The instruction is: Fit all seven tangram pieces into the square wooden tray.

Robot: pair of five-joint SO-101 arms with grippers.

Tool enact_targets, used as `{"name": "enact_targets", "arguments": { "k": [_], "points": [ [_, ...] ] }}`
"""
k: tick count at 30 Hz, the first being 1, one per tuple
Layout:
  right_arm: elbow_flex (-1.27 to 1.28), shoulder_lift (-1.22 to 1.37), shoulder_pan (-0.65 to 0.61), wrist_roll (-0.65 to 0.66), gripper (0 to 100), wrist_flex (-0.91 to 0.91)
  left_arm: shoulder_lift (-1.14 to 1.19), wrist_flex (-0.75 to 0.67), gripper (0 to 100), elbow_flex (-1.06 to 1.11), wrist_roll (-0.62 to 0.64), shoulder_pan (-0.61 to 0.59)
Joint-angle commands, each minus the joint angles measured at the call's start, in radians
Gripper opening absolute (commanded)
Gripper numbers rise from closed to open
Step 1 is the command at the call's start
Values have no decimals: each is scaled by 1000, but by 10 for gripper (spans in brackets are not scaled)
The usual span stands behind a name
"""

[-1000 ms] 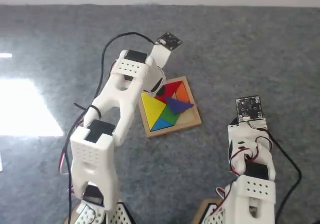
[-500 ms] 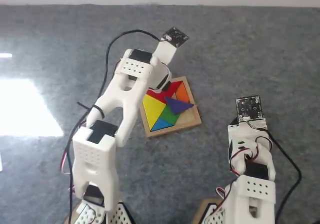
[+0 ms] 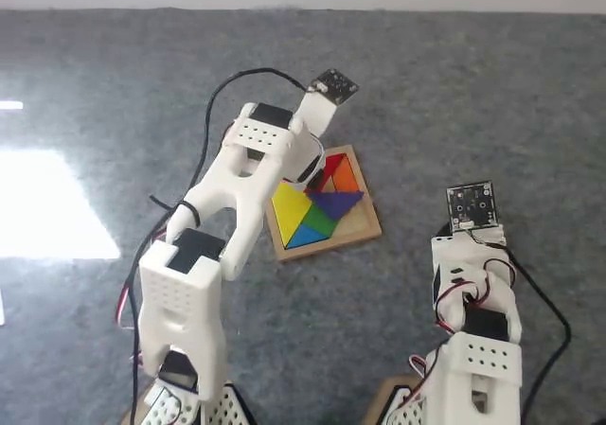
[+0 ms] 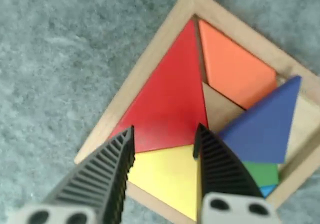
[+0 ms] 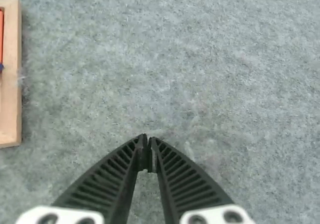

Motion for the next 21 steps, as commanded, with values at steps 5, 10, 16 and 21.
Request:
{"name": "enact_targets", "arguments": {
  "k": [5, 10, 16, 21],
  "points": [
    [-9, -13, 8, 11, 6, -22, -63, -2, 169, 113, 9, 29],
    [-9, -13, 8, 11, 6, -22, -190, -8, 169, 245, 29, 83],
    [-9, -13, 7, 11, 6, -22, -290, -8, 170, 309, 40, 127],
    [-9, -13, 7, 11, 6, -22, -265, -8, 170, 257, 40, 94]
  ]
}}
